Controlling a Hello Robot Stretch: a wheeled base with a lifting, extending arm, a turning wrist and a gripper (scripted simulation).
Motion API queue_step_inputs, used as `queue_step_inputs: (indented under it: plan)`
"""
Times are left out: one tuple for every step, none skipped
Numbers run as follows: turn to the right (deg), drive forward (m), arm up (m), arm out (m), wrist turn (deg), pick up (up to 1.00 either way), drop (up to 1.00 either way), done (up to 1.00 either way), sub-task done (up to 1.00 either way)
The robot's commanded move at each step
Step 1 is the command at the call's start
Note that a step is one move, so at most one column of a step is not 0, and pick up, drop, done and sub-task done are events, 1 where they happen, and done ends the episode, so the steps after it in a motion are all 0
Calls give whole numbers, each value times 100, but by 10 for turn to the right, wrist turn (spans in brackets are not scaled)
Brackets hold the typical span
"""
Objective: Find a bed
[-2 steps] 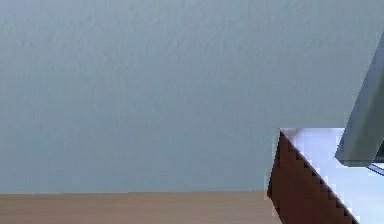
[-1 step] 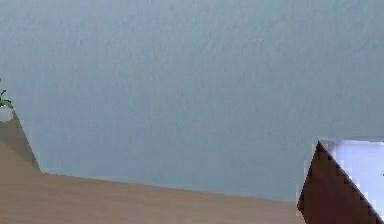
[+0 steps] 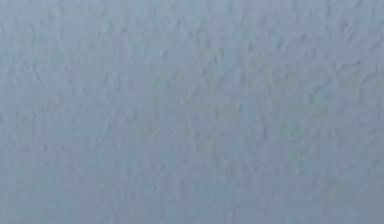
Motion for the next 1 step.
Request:
queue_step_inputs:
  plan:
    - [-450,0,0,0,0,0,0,0,0]
